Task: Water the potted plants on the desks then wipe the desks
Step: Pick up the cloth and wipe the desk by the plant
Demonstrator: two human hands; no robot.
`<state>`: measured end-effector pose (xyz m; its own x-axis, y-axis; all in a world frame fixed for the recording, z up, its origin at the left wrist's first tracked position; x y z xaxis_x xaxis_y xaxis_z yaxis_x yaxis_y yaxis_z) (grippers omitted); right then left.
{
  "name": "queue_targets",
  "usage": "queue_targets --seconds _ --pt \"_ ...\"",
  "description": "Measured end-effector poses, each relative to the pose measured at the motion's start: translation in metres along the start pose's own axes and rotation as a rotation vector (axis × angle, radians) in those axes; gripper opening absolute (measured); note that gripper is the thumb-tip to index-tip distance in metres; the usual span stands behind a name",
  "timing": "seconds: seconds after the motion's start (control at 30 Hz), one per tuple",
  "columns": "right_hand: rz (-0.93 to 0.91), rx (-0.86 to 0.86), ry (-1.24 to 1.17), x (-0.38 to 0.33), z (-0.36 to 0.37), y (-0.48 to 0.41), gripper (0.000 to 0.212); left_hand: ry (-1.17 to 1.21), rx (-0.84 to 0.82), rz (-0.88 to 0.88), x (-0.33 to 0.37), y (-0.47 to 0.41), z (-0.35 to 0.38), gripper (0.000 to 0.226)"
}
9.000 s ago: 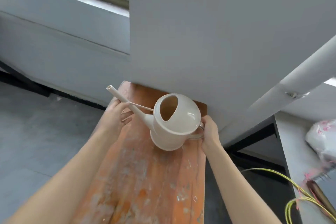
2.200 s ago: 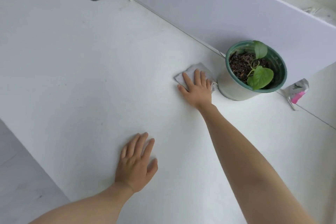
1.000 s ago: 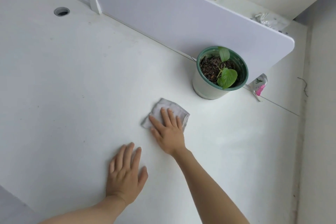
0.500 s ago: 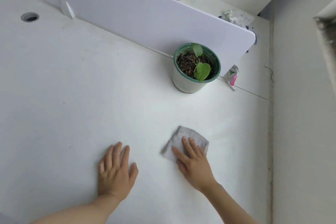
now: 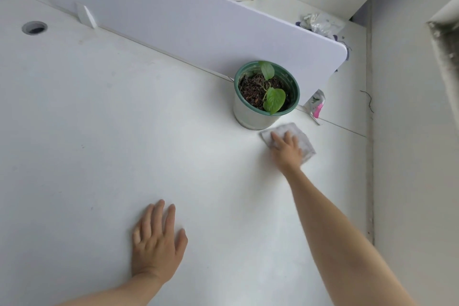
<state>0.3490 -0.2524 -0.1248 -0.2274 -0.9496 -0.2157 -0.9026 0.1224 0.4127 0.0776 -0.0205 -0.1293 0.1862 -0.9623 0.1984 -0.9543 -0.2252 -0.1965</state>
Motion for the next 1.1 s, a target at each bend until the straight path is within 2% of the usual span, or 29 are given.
queue_targets --seconds 0.1,0.2,0.4,0.63,0.87,0.97,1.1 --pt "-0.066 -0.024 -0.036 -0.025 0.01 0.022 0.042 0.009 0.011 0.003 0.001 0.0 -0.001 0.046" --pt "-0.083 0.019 -0.006 -0.02 0.017 0.048 0.04 0.013 -0.004 0.012 0.002 -0.003 -0.002 0.048" --pt "-0.17 0.232 -0.161 -0.02 0.036 0.137 0.037 0.068 -0.133 -0.004 0.003 -0.004 0.001 0.056" --pt "-0.032 0.083 -0.213 0.014 0.05 0.184 0.035 0.13 -0.25 0.007 0.005 -0.002 0.002 0.054" --pt "0.088 0.201 -0.465 0.052 0.027 0.26 0.03 0.196 -0.368 0.028 0.004 0.001 0.009 0.056" --pt "0.113 0.192 -0.456 0.062 0.031 0.289 0.034 0.267 -0.321 0.023 0.0 0.002 0.003 0.054" --pt "0.102 0.215 -0.418 0.069 0.035 0.319 0.04 0.415 -0.366 -0.019 -0.011 -0.005 -0.004 0.047"
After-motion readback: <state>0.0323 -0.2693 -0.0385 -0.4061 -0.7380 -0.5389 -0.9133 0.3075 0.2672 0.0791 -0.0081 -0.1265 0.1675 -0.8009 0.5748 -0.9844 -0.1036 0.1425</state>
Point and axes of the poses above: each hand's wrist, its own y-axis away from the middle knuckle, its own z-axis out of the palm, x = y × z, the point moved 9 cm from there along -y, towards the middle knuckle, and after that the axes turned 11 degrees about z, right-handed, at the moved point
